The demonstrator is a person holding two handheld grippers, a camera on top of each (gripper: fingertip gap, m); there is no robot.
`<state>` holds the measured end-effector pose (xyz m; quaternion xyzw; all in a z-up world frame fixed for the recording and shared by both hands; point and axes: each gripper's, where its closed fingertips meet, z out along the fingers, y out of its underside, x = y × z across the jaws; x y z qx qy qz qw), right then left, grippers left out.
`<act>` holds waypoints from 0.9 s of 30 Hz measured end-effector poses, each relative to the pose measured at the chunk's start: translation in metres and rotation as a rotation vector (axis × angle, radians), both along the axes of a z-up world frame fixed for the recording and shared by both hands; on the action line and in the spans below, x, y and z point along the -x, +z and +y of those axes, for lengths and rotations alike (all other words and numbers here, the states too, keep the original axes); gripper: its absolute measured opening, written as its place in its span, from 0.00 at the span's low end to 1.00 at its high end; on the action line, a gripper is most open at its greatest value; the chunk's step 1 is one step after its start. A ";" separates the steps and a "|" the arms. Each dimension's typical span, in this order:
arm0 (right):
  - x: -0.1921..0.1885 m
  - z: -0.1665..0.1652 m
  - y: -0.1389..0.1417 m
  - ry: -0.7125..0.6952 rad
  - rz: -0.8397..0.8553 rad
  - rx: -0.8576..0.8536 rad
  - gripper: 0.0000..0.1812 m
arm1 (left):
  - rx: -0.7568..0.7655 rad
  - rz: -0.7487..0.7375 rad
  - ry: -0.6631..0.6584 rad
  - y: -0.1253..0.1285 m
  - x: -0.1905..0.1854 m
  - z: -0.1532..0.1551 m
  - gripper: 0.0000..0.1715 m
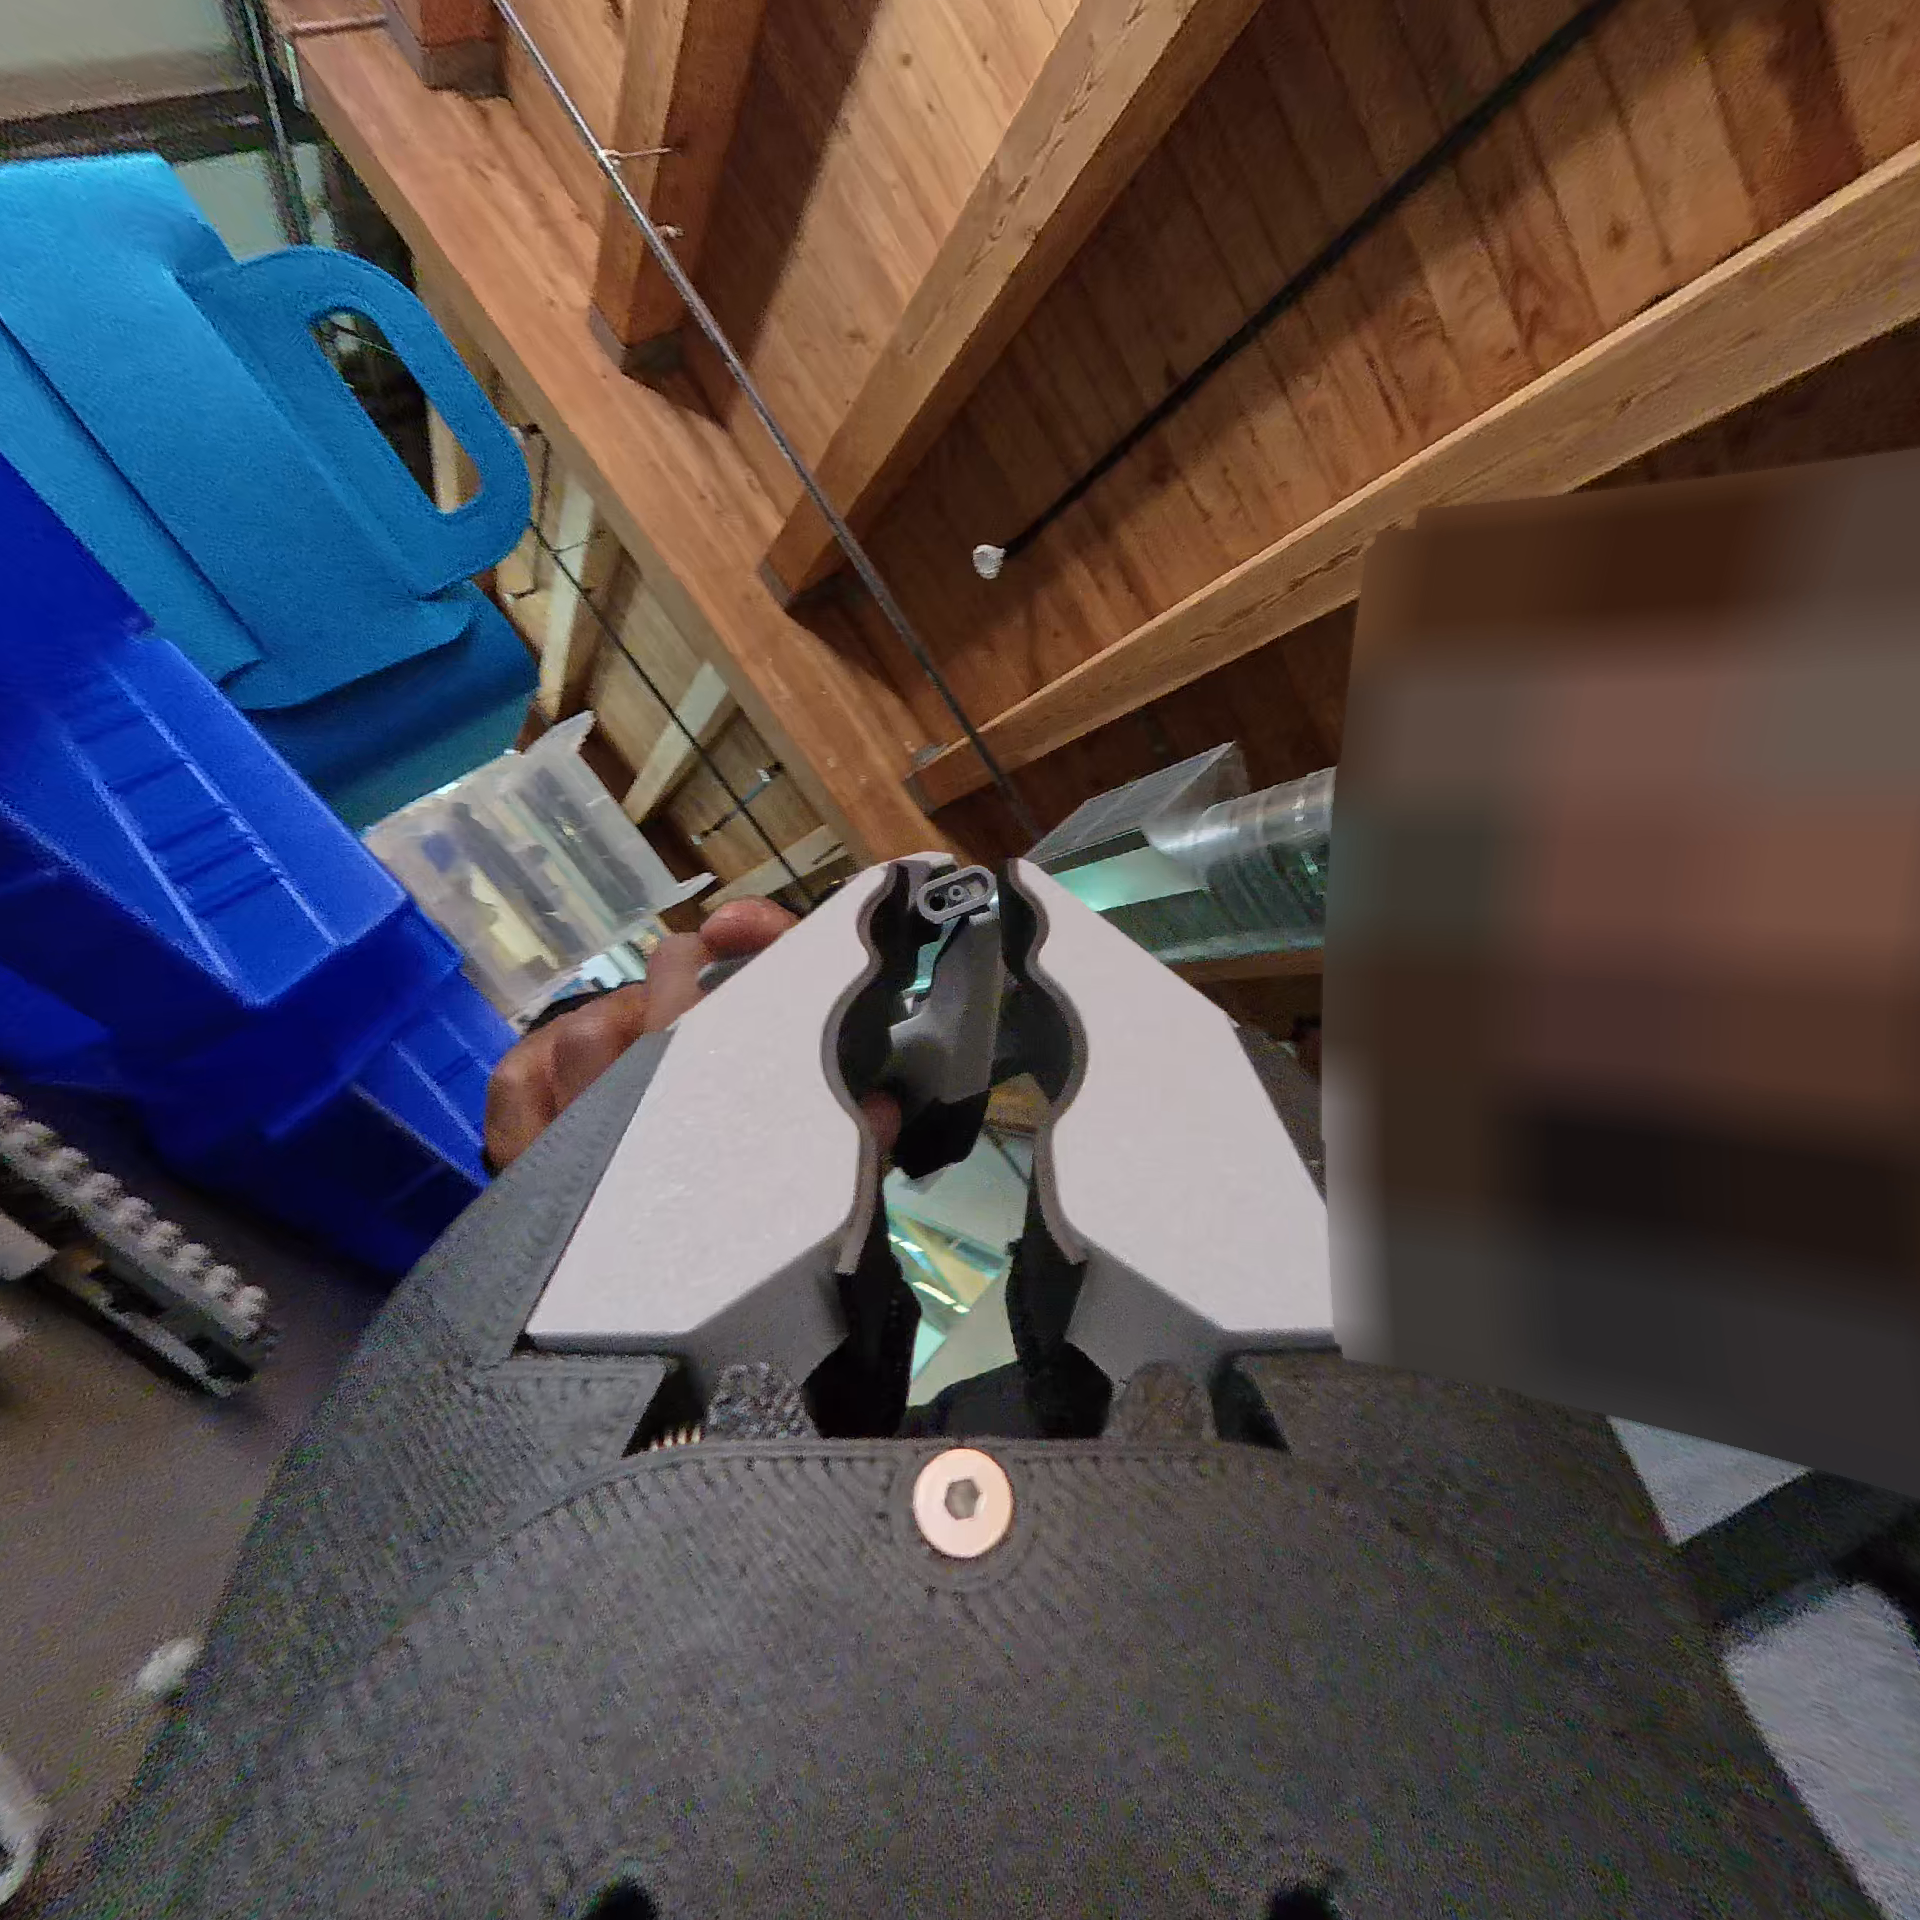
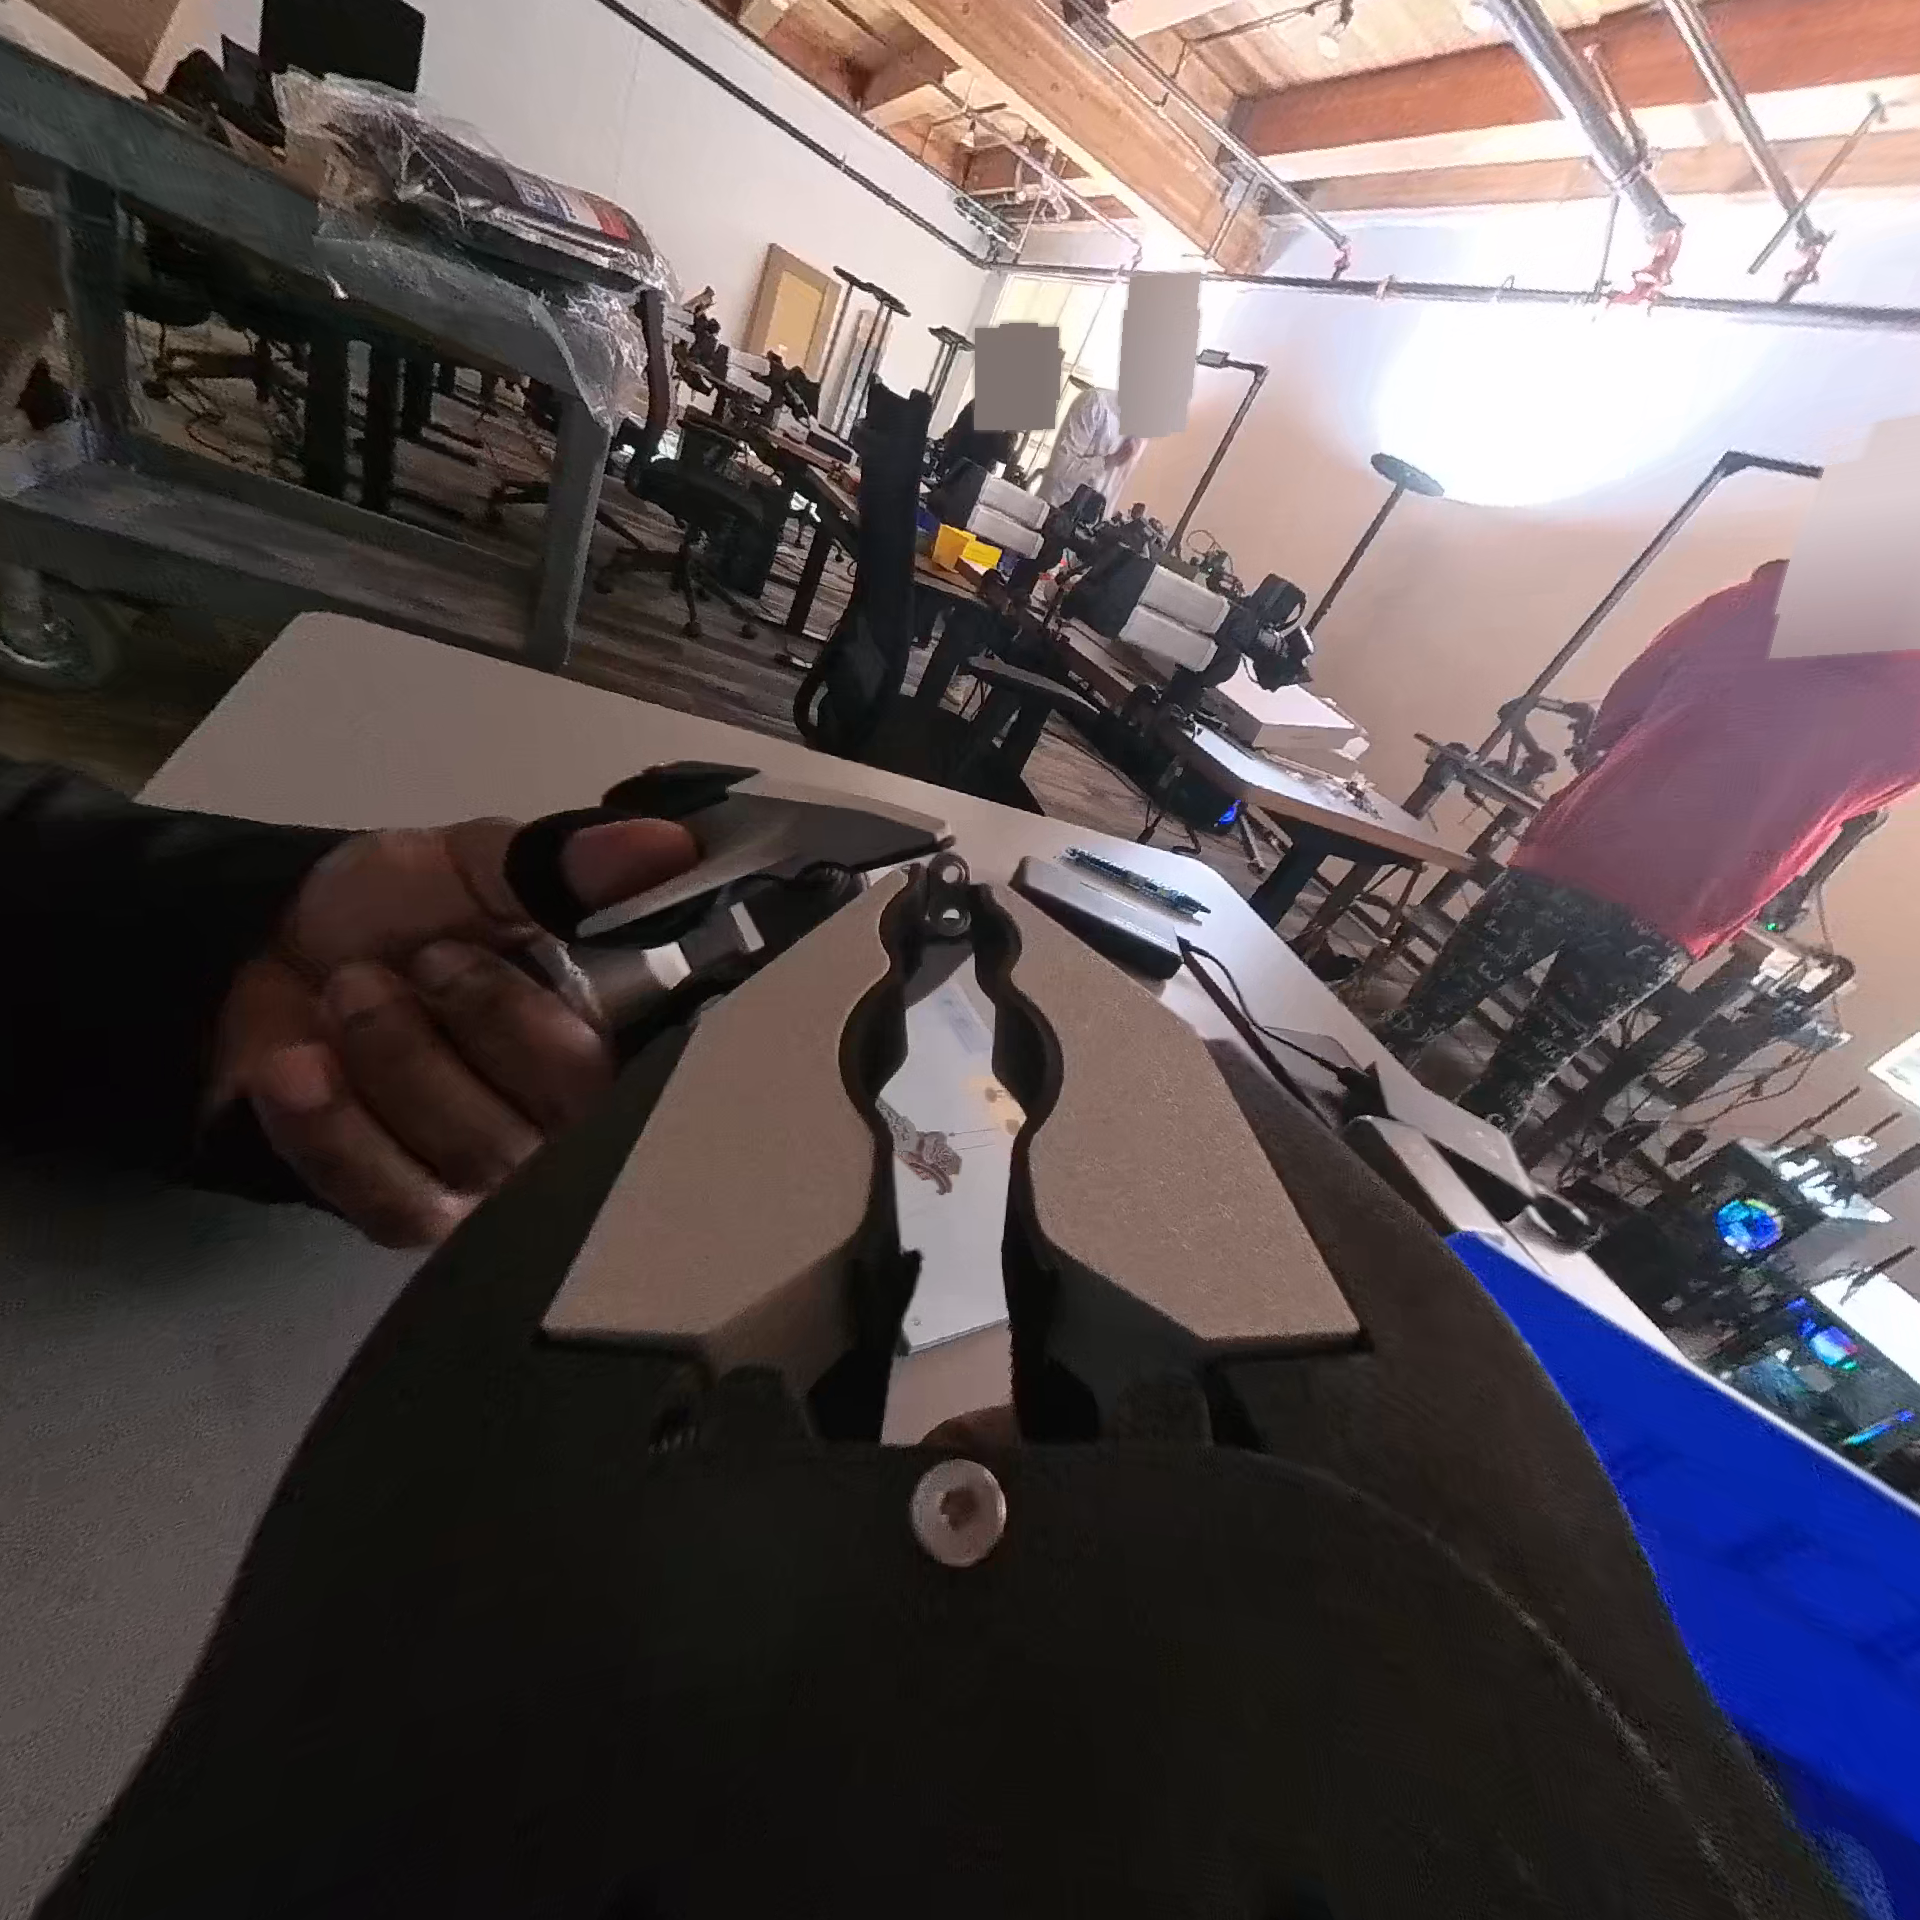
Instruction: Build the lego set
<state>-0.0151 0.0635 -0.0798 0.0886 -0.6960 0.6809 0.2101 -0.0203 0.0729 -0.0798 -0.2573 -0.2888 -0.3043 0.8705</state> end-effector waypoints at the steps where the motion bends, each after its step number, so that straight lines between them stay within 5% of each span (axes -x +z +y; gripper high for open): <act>1: 0.001 0.000 0.000 0.000 -0.024 -0.007 0.05 | 0.032 0.006 0.022 -0.001 0.001 0.000 0.12; 12: 0.005 0.006 -0.018 0.021 -0.202 -0.140 0.05 | 0.689 0.248 0.243 -0.024 -0.006 -0.002 0.11; 18: 0.000 0.004 -0.035 0.025 -0.115 -0.234 0.05 | 0.753 0.250 0.210 -0.034 -0.008 -0.003 0.07; 27: 0.004 0.000 -0.063 -0.018 -0.018 -0.370 0.05 | 0.655 -0.017 0.003 -0.060 -0.001 0.000 0.06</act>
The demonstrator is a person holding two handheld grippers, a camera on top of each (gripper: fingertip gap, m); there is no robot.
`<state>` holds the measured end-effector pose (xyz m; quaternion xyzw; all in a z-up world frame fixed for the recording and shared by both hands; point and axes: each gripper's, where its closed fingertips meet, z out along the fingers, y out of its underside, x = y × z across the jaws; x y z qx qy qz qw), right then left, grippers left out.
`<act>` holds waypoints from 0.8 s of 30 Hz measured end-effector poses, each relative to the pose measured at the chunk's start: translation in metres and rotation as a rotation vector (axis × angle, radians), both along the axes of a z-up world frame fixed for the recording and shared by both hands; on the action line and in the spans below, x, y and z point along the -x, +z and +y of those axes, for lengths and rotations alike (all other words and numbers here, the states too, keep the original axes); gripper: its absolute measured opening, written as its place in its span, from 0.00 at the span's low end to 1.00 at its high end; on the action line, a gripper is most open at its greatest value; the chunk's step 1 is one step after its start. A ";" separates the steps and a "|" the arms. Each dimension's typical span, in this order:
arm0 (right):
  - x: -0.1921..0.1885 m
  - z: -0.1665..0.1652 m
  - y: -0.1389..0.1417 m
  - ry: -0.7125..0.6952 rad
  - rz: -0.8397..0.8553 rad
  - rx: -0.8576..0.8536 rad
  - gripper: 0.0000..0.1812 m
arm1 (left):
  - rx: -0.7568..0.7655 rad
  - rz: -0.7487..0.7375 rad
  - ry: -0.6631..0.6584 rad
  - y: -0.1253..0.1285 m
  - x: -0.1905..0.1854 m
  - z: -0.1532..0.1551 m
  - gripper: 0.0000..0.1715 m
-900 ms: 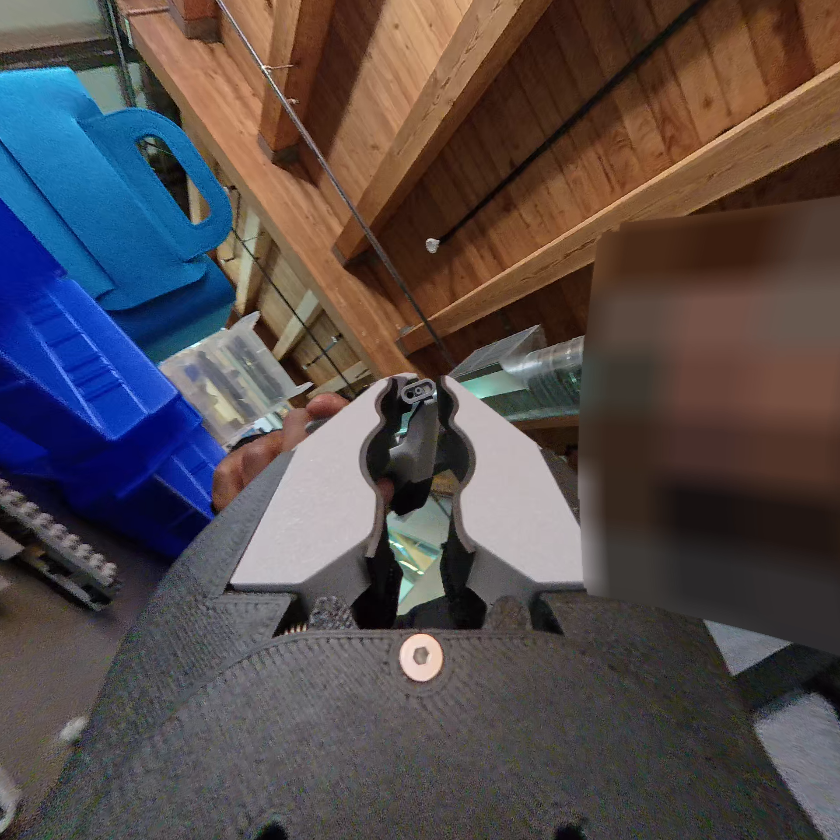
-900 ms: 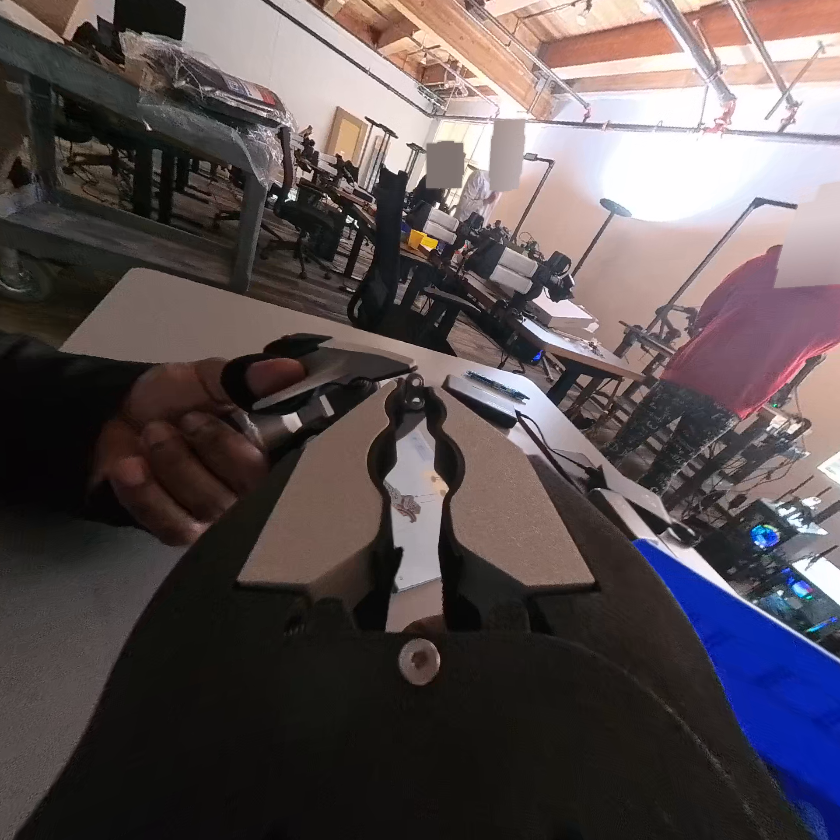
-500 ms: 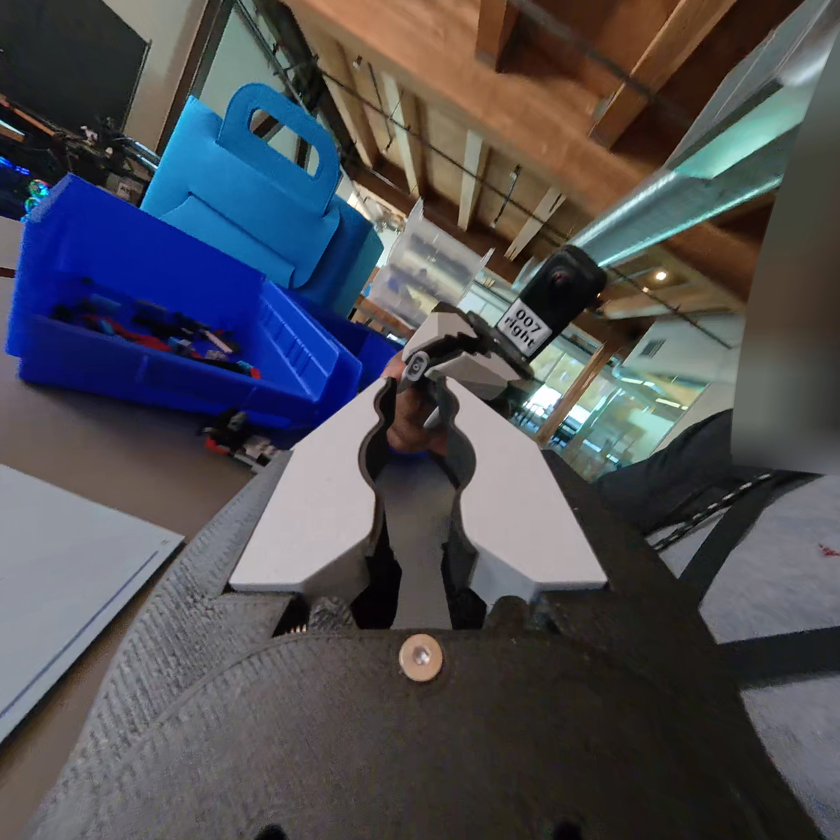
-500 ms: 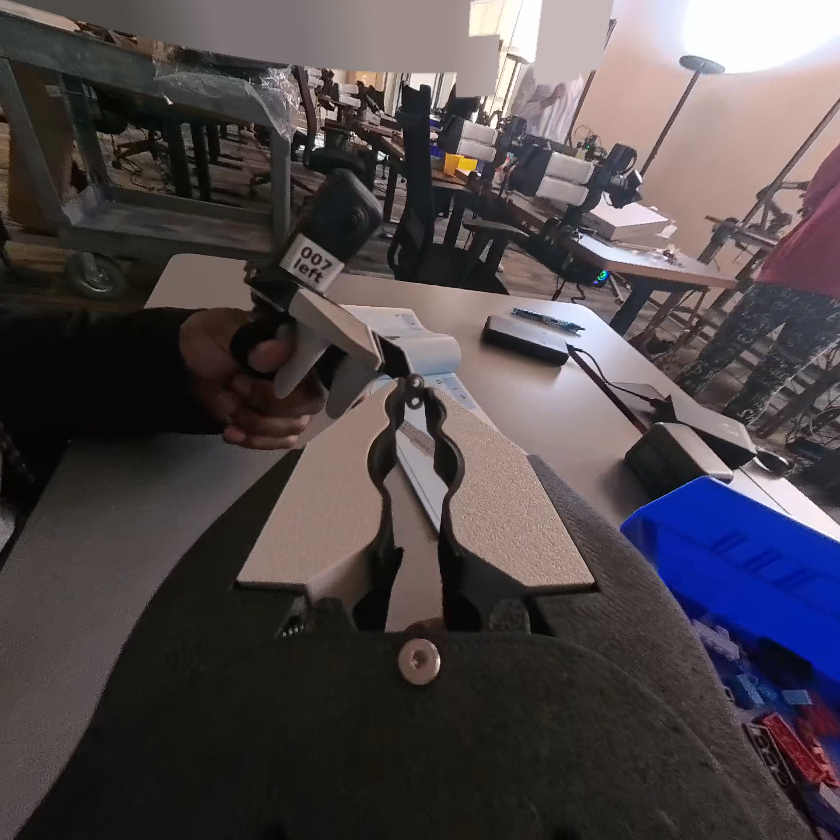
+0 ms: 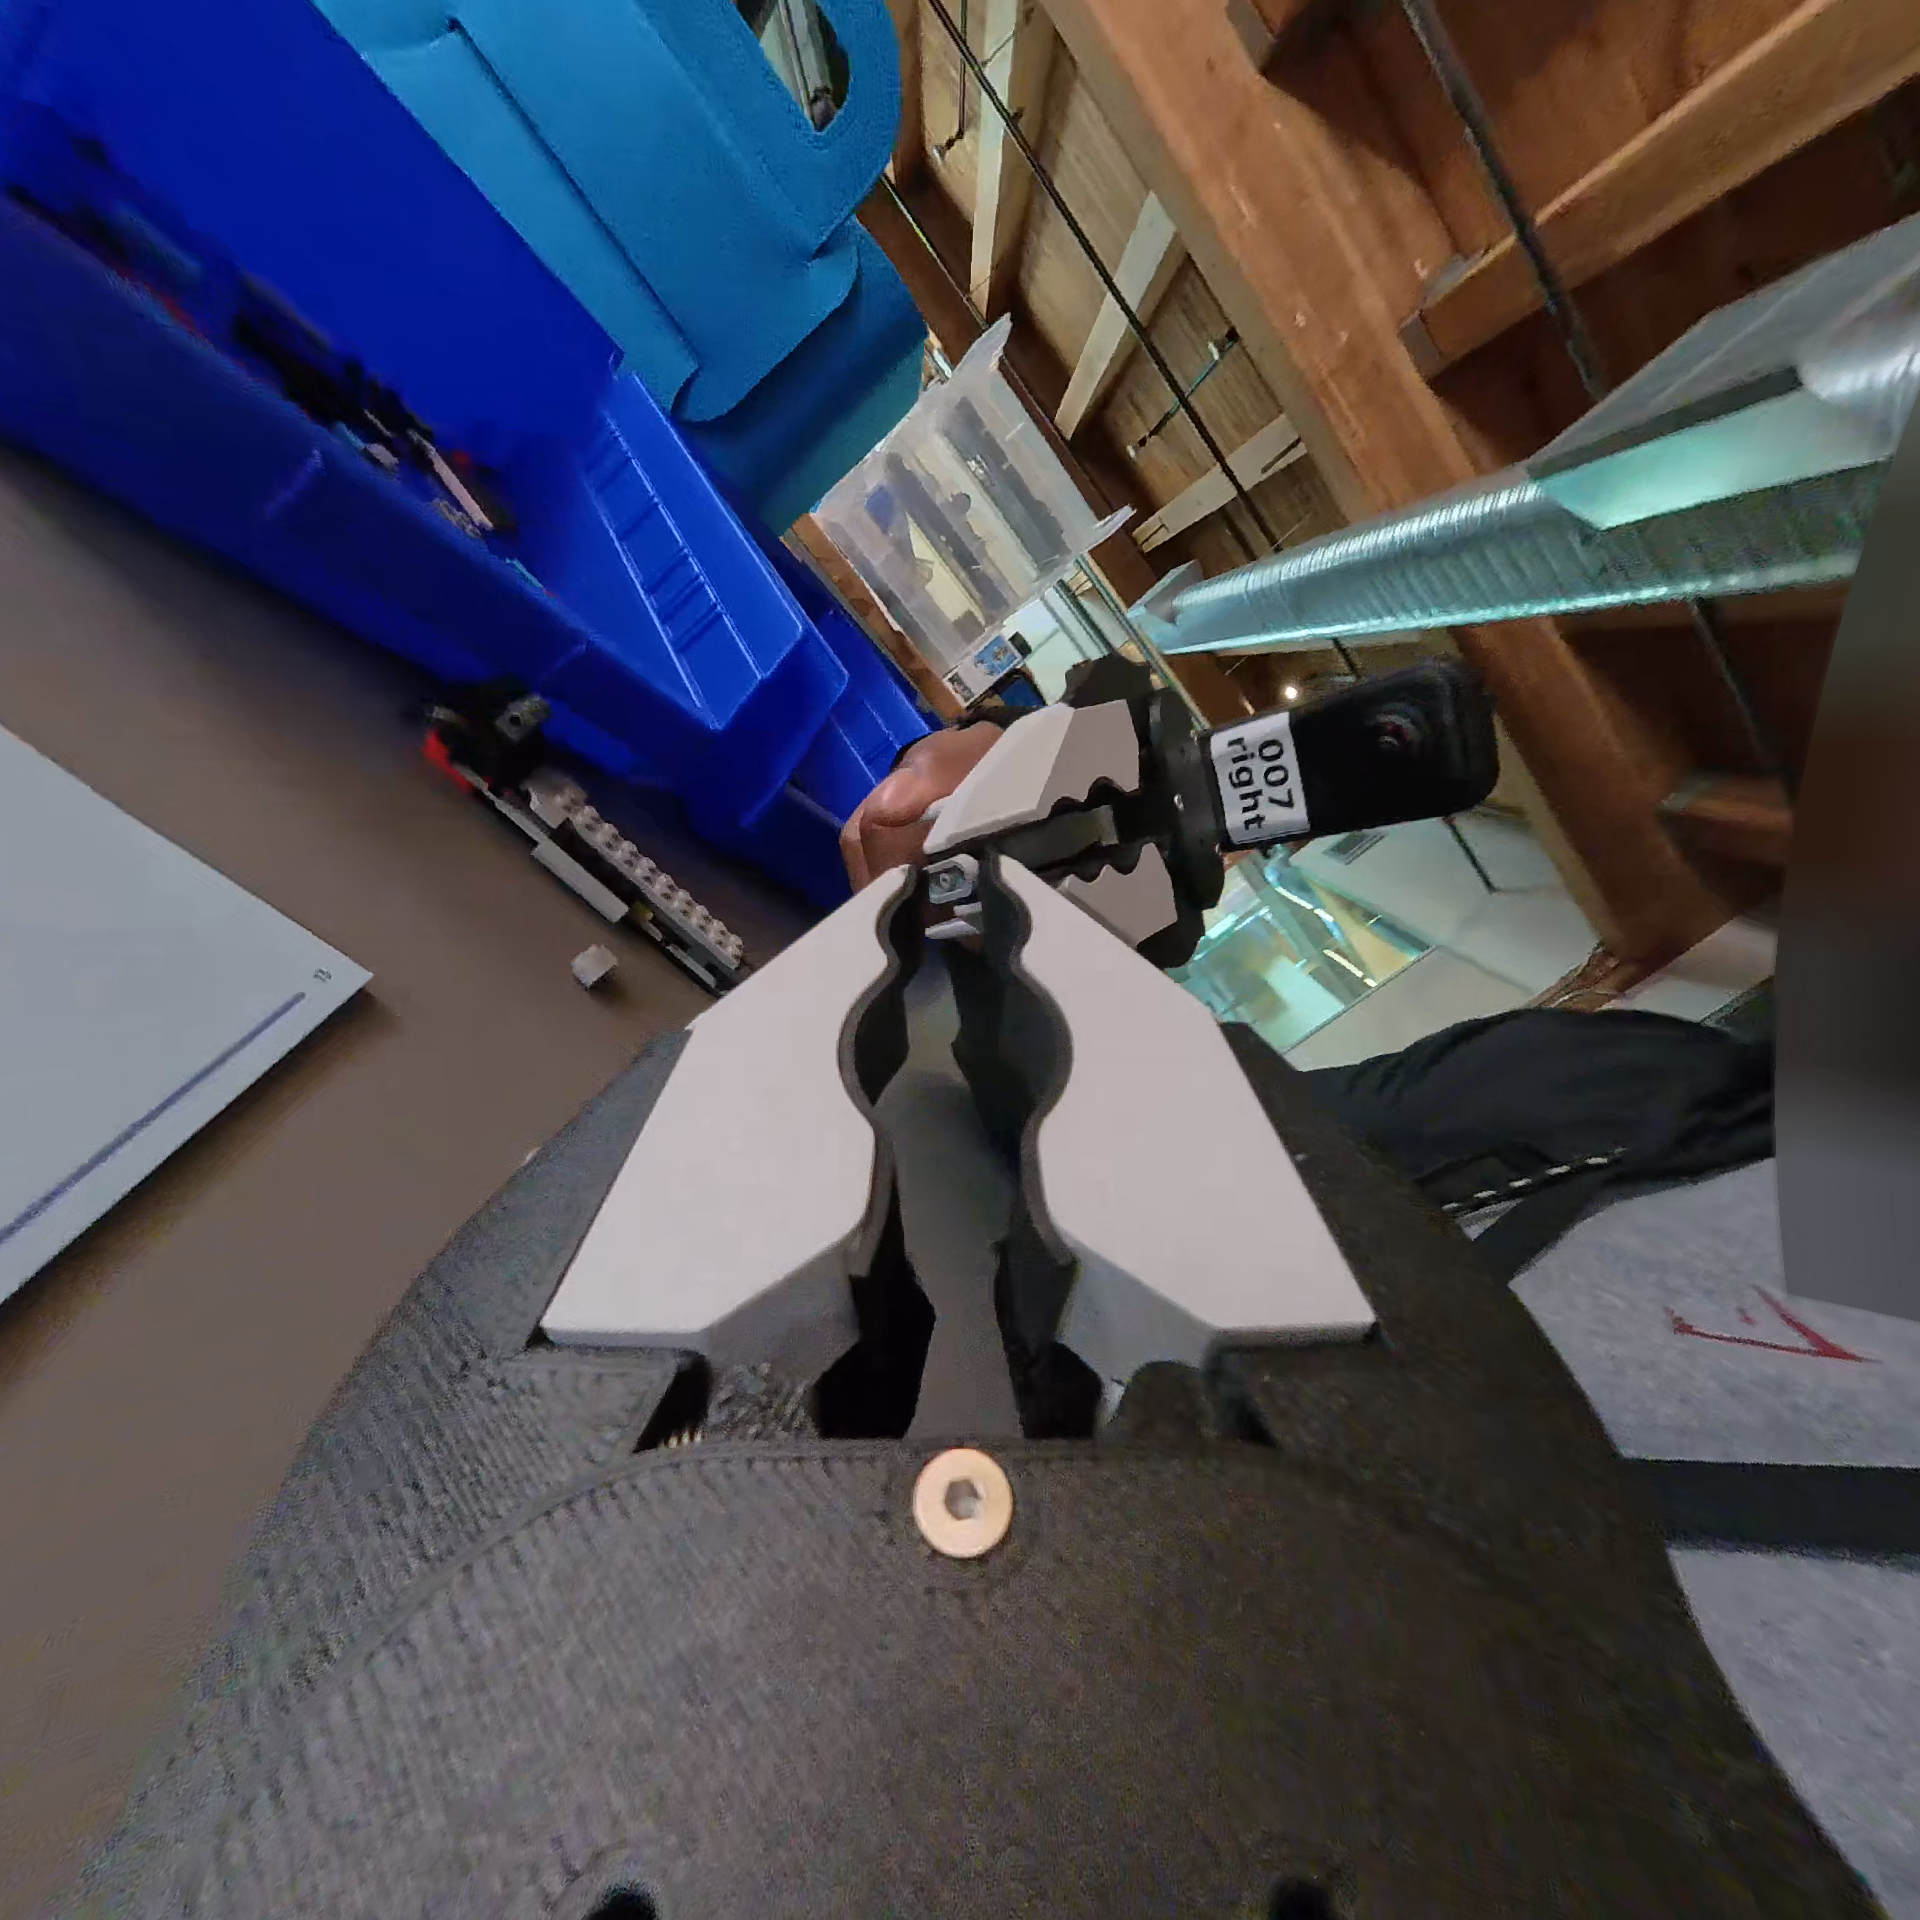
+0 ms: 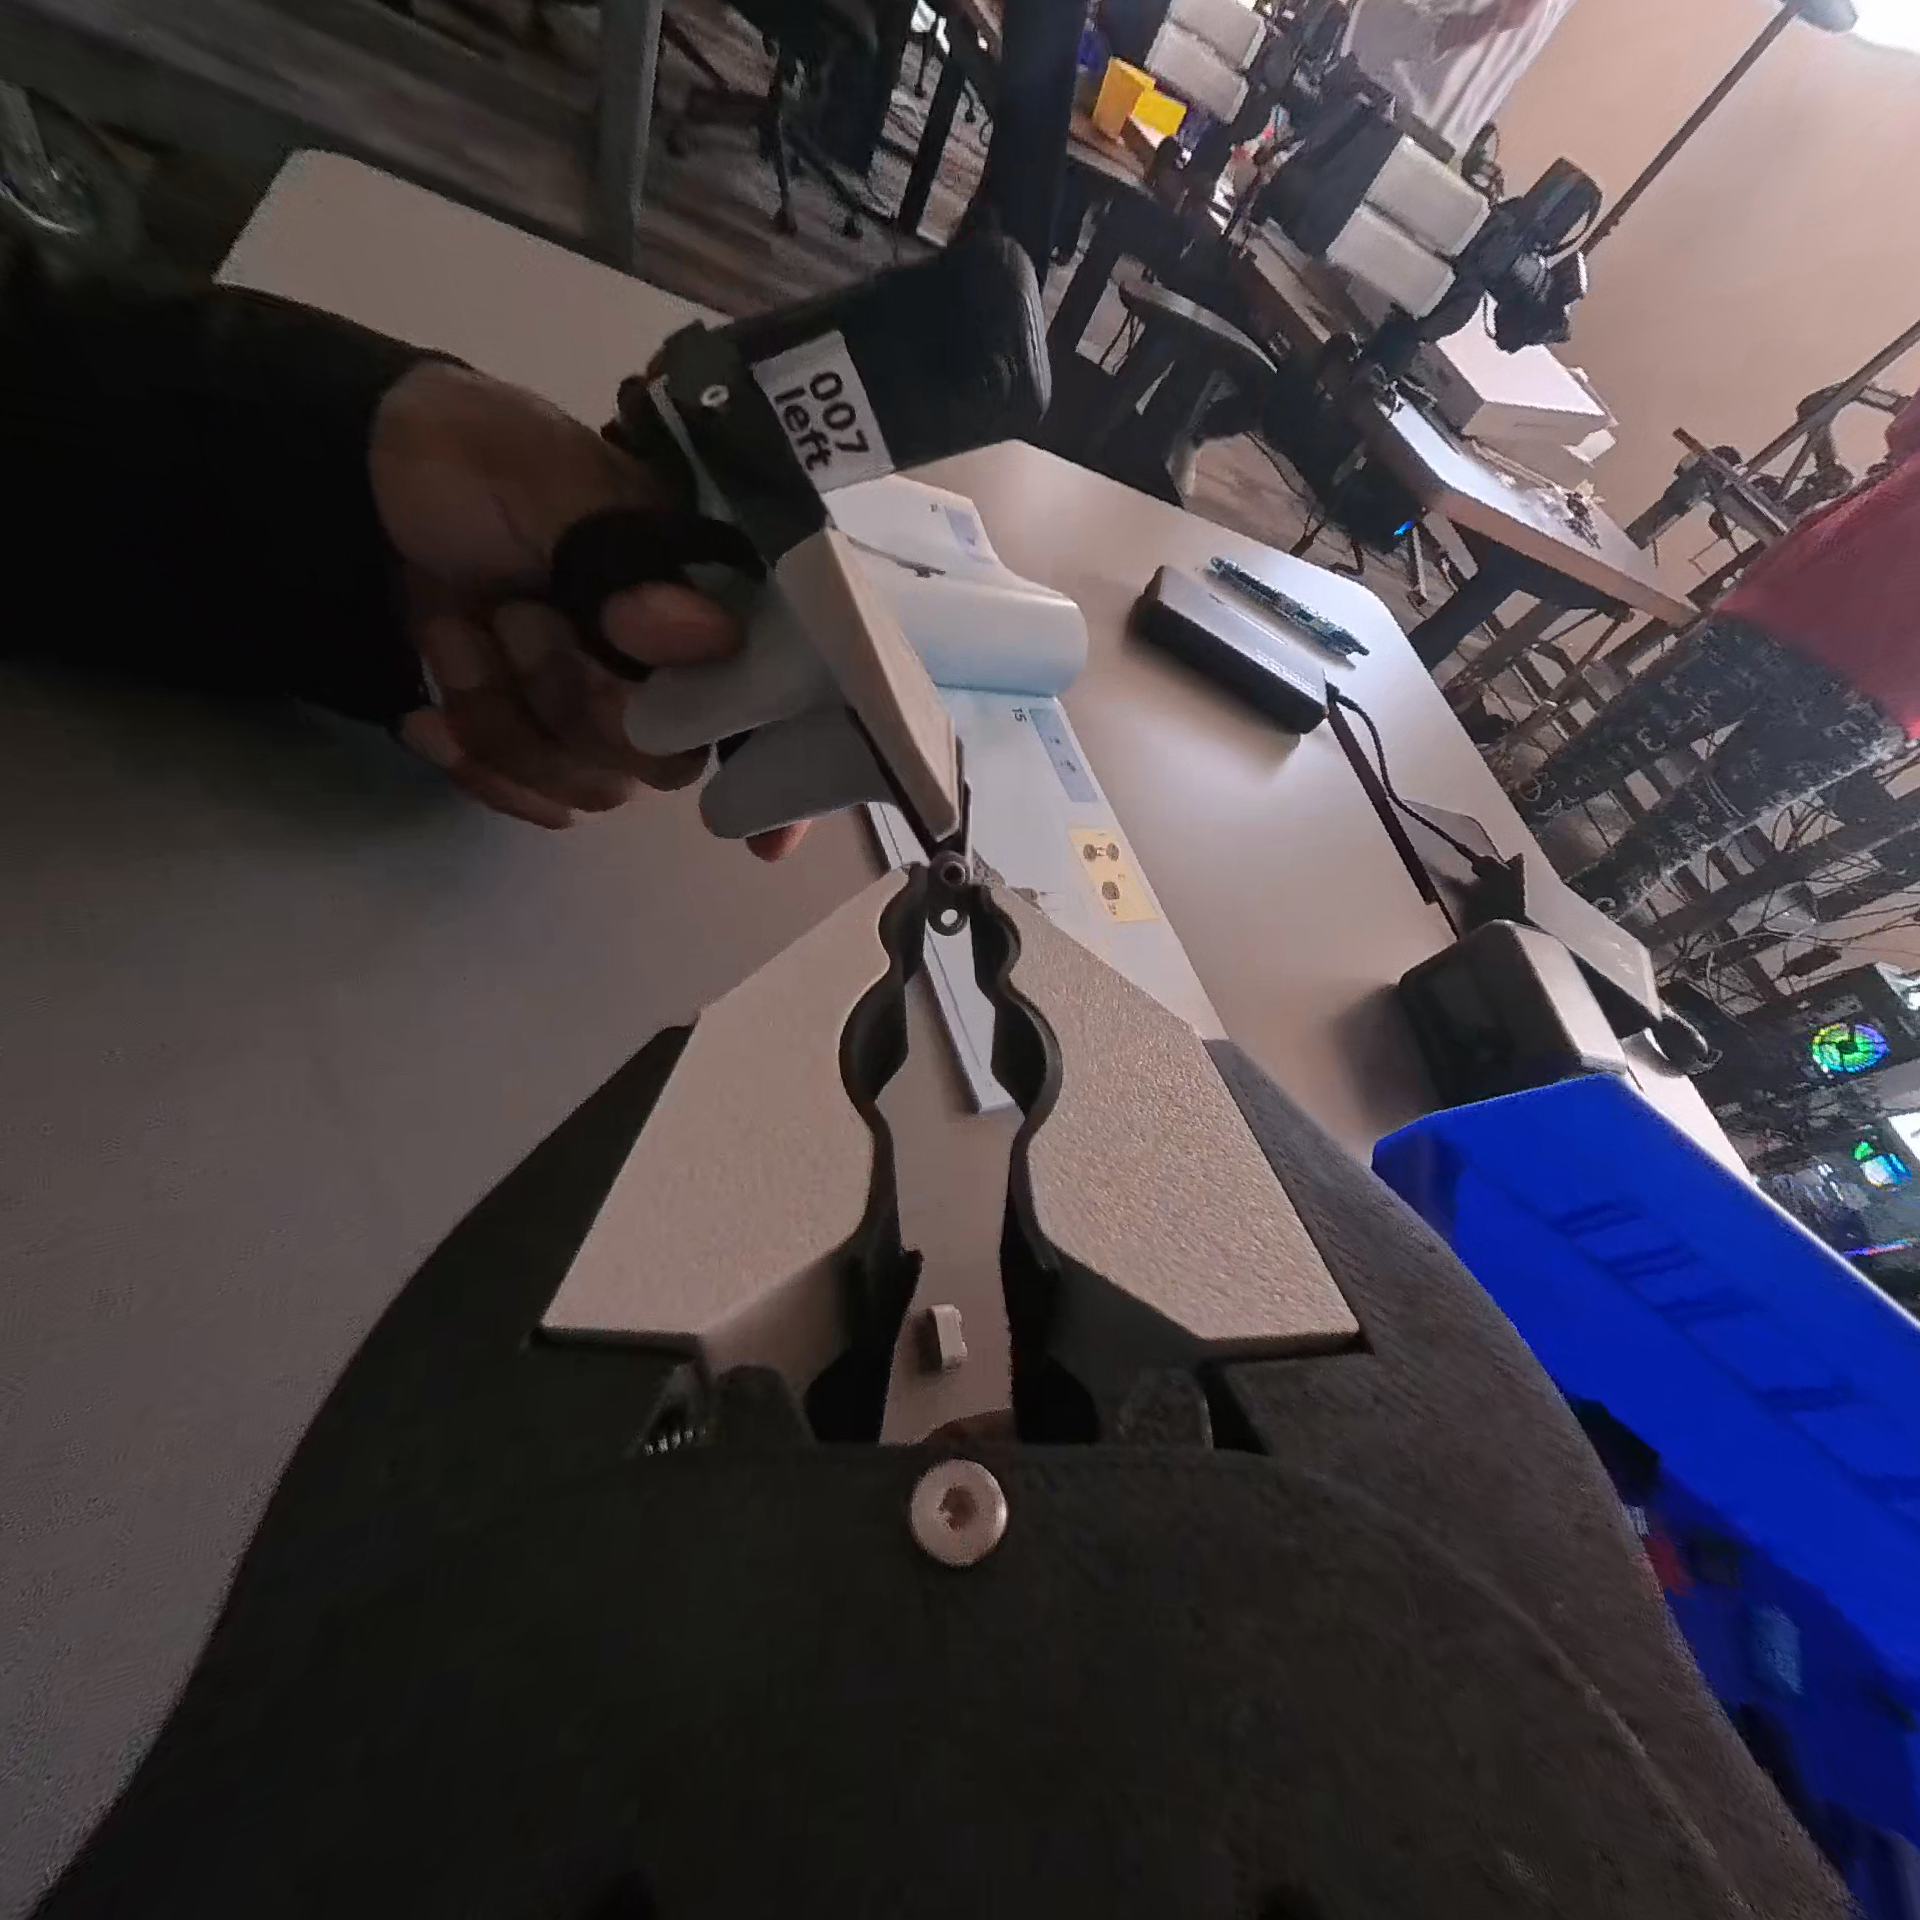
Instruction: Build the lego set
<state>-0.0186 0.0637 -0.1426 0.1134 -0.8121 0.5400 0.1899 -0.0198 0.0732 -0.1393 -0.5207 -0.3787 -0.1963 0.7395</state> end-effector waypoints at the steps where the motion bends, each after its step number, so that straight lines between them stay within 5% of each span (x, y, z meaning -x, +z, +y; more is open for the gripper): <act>1: 0.000 0.000 -0.001 0.000 0.000 -0.004 0.05 | -0.008 -0.011 -0.005 0.000 0.000 0.000 0.06; 14: 0.000 -0.001 -0.009 0.001 0.022 -0.042 0.05 | -0.040 -0.094 -0.057 -0.008 -0.003 0.005 0.04; 24: -0.003 -0.002 0.007 0.037 -0.158 0.114 0.11 | -0.290 -0.089 -0.084 0.019 -0.004 -0.008 0.03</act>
